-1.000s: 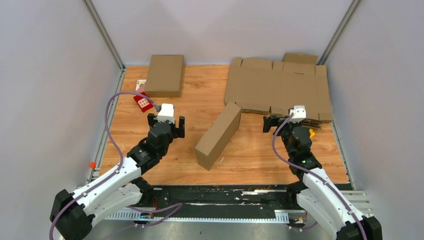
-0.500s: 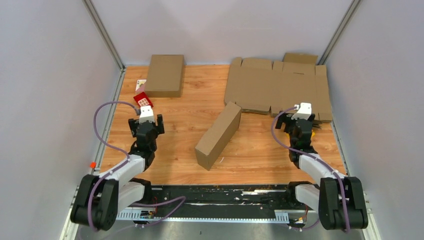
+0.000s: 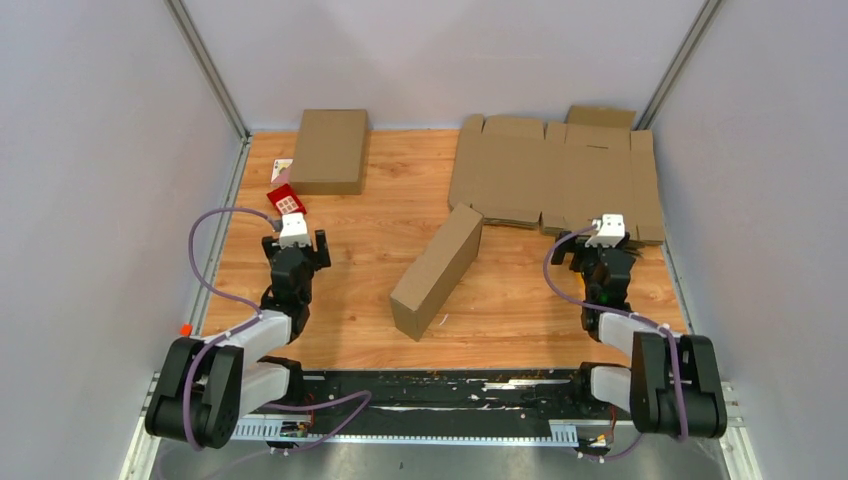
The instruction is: Fold the paper box
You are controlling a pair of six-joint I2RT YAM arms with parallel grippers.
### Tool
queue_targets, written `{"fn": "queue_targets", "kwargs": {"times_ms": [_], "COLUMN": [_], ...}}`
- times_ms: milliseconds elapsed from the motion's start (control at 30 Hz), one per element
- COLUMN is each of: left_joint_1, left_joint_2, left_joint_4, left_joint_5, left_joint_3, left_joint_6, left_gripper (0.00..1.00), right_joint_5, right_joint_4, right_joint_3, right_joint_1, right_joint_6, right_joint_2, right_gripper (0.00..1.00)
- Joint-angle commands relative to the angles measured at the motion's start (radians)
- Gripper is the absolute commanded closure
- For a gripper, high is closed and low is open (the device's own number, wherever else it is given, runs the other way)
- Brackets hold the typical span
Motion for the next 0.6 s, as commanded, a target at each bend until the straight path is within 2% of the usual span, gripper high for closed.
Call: {"fn": "queue_targets", "kwargs": {"times_ms": [0,33,67,133,233,300,500,567], "left_joint_1": [0.007,0.006,0.006,0.007,0.007,0.006,0.007,0.016], "left_joint_2": [-0.002,-0.016,-0.034,-0.076,-0.104,-0.092,0.084,0.194], "left_joint_4": [0.04,0.043,0.054,0.102,0.142,0.129,0.156,0.333], "left_joint_5": [-0.058,-0.104,-0.136,-0.121,-0.115,-0.12,-0.057,-0.066], "left_joint_3": [0.017,0.006,-0.01,-0.054,-0.084,-0.071,0.033,0.0], "left_joint_6": [-0.023,-0.035,-0.04,-0.021,0.013,0.029,0.118,0.118], "left_gripper": [0.12,0.03,0.0,0.0,0.0,0.0,0.02,0.0], "right_joint_5": [-0.033,-0.009,0.023,0.072,0.011,0.007,0.011,0.011], "right_joint_4": [0.249,0.29,0.319,0.355,0.235,0.228,0.225,0.224], "right_joint_3": [-0.041,-0.048,-0.045,-0.011,0.033,0.036,0.037,0.038], "right_joint_1": [0.002,0.002,0.002,0.018,0.028,0.028,0.03,0.031], "right_joint_6": [-0.045,-0.036,-0.021,-0.032,-0.057,-0.057,-0.059,-0.059], "right_joint_2": [0.091,0.123,0.166,0.246,0.224,0.222,0.222,0.222], "right_gripper": [0.0,0.0,0.0,0.0,0.0,0.0,0.0,0.0]}}
